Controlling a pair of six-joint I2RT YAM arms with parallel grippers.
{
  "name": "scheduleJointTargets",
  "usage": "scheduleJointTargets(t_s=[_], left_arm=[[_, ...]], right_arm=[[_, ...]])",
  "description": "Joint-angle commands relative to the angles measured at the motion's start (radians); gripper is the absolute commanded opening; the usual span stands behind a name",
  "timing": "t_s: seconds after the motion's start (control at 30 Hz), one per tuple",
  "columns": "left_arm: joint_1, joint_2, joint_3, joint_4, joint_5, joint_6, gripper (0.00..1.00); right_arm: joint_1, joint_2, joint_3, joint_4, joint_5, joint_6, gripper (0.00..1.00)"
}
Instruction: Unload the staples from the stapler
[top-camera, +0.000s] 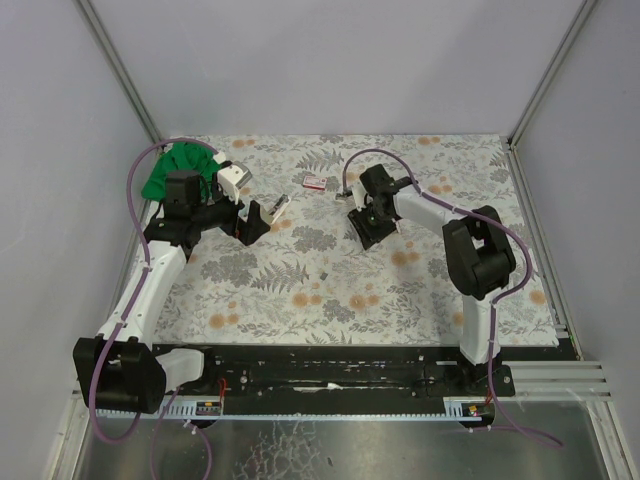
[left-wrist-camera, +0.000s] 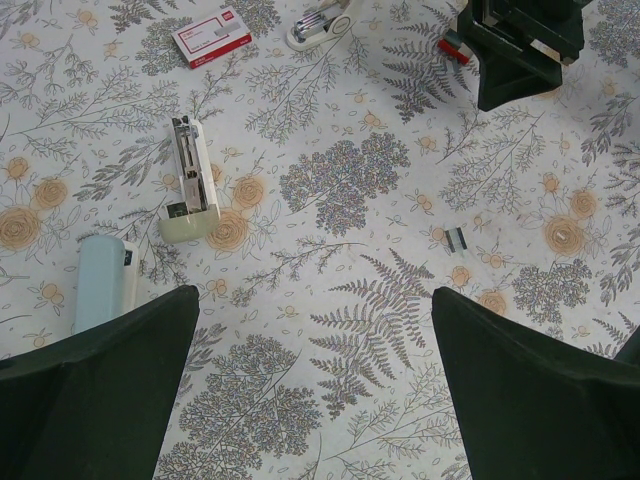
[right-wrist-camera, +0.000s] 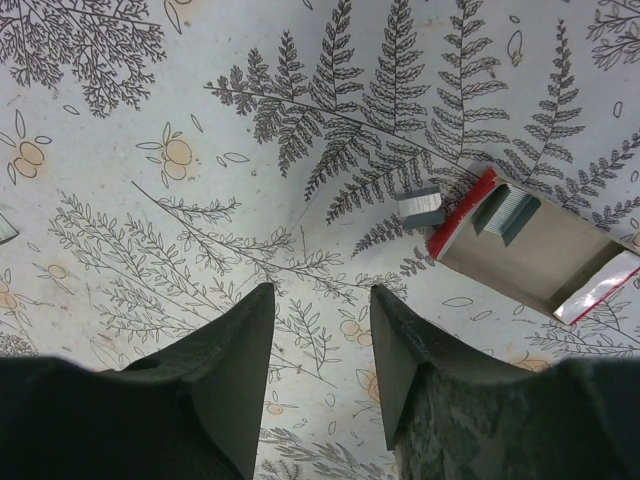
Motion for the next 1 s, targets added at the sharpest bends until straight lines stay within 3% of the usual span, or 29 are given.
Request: scheduleJointTargets(t_s=[0.0, 0.5, 0.97], left_arm=[[0.008, 0.001, -0.009, 0.061, 0.009, -0.01, 1.0], [0.012, 0.003, -0.01, 0.064, 0.009, -0.011, 1.0], [0.013, 0.005, -0.012, 0.067, 0.009, -0.014, 1.0]], right_arm=[[0.005, 0.003, -0.002, 0.013, -0.022, 0.036, 0.51], [0.005, 0.056, -0.008, 0.063, 0.063, 0.107, 0.64], [0.004, 0.109, 0.074, 0.074, 0.044, 0.141, 0.67]])
